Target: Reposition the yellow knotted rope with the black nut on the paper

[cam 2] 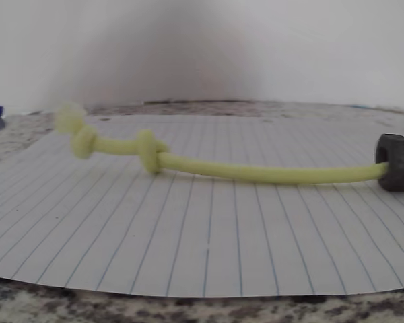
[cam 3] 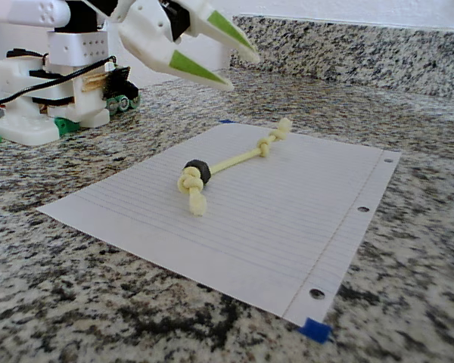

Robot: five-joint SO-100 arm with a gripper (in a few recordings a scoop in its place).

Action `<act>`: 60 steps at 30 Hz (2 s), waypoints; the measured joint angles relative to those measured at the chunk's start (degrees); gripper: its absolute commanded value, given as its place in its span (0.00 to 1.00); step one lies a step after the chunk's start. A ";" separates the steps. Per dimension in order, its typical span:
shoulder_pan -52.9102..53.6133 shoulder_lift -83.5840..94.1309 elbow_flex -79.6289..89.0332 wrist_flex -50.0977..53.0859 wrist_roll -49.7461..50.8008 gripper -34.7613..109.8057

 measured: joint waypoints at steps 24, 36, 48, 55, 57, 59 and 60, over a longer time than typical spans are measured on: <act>17.14 6.42 0.00 10.02 -7.82 0.24; 6.86 14.77 0.00 26.02 -26.89 0.24; 5.10 14.68 1.67 27.77 -33.13 0.24; 4.57 14.59 2.64 28.92 -36.39 0.24; 3.60 14.15 2.64 28.92 -36.91 0.24; 3.78 13.54 2.64 28.92 -37.35 0.24; 3.87 13.27 2.72 28.92 -37.35 0.24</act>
